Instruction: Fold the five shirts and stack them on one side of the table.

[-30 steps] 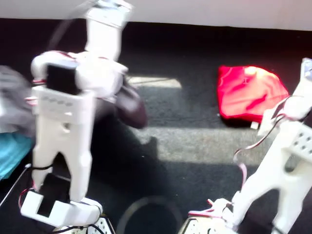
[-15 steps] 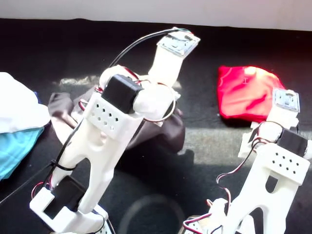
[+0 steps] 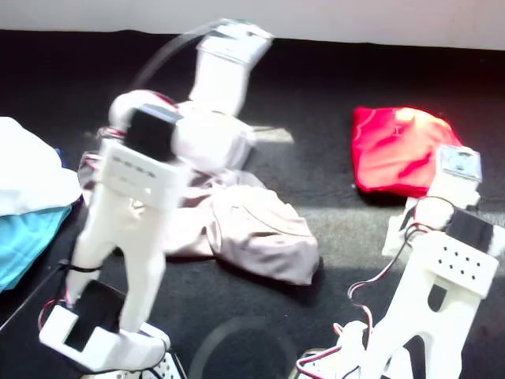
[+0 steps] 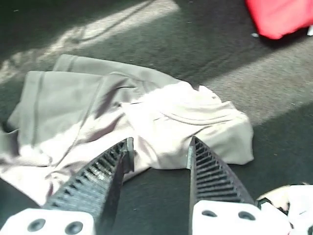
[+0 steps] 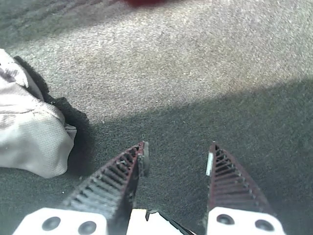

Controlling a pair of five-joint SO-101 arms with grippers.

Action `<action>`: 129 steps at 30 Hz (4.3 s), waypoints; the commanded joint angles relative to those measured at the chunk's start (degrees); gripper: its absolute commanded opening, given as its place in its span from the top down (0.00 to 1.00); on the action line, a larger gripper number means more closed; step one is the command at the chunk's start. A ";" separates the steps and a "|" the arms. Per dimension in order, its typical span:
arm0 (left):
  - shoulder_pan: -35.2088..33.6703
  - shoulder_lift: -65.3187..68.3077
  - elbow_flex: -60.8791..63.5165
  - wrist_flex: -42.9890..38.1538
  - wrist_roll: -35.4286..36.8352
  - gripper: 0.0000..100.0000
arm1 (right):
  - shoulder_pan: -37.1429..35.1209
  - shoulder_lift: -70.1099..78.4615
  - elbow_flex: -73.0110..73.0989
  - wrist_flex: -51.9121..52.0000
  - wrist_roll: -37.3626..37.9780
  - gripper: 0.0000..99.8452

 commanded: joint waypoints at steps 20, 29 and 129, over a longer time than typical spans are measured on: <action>-63.08 -1.63 10.15 0.26 -16.70 0.81 | -50.86 44.44 -53.41 3.91 -14.86 0.80; -76.88 -1.63 10.24 0.26 -20.40 0.81 | -60.44 73.10 -76.18 -4.26 -21.98 0.80; -3.74 26.42 27.03 -22.59 -14.95 1.00 | -12.97 -33.45 12.44 1.54 14.95 0.70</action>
